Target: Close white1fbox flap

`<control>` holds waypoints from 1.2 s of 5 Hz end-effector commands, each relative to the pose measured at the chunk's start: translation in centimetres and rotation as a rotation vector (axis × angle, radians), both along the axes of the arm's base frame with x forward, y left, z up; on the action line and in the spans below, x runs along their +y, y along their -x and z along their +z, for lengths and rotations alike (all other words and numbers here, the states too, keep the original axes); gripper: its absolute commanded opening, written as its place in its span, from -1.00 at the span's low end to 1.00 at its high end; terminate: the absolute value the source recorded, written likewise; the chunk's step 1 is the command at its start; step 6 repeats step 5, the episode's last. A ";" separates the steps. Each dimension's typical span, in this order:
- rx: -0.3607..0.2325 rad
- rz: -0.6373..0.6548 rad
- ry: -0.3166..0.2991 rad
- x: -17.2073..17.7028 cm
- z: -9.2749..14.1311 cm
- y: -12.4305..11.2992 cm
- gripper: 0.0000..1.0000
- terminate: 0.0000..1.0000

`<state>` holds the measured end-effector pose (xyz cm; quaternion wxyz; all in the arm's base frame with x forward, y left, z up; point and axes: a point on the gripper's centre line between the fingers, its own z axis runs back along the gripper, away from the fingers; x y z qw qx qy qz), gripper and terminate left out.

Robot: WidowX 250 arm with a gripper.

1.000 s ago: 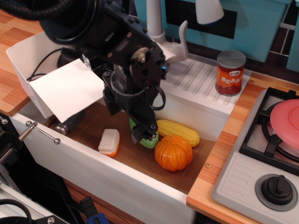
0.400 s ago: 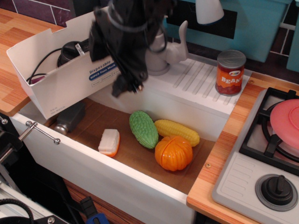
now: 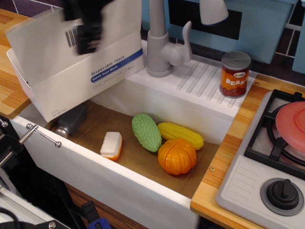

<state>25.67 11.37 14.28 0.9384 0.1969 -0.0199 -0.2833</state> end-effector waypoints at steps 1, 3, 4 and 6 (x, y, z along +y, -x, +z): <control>-0.055 -0.106 0.050 5.6 0.0 -3.1 1.00 -1.00; -0.085 -0.167 0.135 8.5 -3.8 -4.1 1.00 -1.00; -0.088 -0.181 0.167 9.1 -4.8 -4.7 1.00 -1.00; -0.082 -0.189 0.204 9.0 -4.8 -4.8 1.00 1.00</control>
